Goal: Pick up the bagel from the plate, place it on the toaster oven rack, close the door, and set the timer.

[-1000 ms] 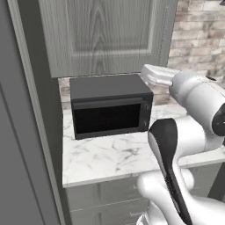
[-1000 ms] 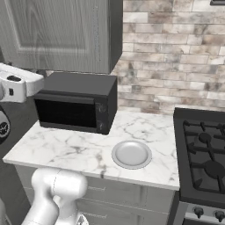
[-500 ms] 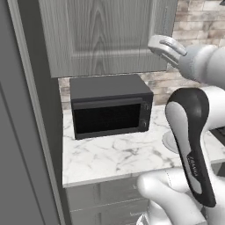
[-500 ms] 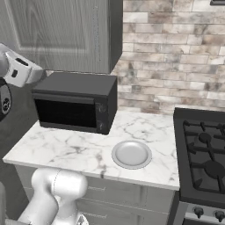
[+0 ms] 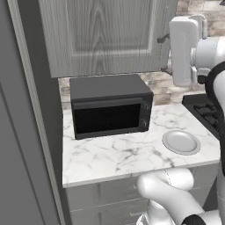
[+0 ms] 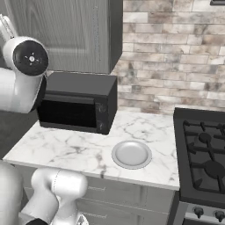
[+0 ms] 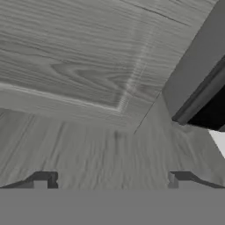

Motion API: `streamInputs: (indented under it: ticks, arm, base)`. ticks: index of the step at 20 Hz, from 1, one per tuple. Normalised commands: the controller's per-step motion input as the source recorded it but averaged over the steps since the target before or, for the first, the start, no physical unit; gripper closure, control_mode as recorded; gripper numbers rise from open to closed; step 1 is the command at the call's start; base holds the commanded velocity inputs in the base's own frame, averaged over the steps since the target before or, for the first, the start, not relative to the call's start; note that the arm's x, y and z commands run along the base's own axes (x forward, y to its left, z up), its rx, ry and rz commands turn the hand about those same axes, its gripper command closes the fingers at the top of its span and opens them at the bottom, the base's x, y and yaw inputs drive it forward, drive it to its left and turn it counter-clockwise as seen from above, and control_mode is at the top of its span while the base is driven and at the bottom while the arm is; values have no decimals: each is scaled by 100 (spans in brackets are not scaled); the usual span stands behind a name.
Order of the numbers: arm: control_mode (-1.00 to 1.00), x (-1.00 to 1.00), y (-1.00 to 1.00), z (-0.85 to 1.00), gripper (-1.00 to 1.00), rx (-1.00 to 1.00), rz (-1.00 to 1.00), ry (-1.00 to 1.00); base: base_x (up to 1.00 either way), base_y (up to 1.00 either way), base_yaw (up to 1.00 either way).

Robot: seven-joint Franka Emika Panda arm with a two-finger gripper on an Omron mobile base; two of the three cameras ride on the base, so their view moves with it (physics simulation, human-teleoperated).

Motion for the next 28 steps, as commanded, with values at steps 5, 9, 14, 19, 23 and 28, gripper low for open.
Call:
streamInputs:
  ticks: [5,9,14,19,23,28]
  arm:
    - [-100,-11,34,-19,-100,81,8,48]
    - [-100,-10,42,0,-100,61,-1,55]
    - [-100,-23,26,15,-100,66,0,61]
    - [-100,-59,1,23,-100,61,-3,63]
    - [-100,-86,-4,32,-100,52,-10,66]
    - [-100,-85,-9,25,-100,33,-14,70]
  base:
    - [0,0,0]
    - [0,0,0]
    - [0,0,0]
    - [0,0,0]
    - [0,0,0]
    - [0,0,0]
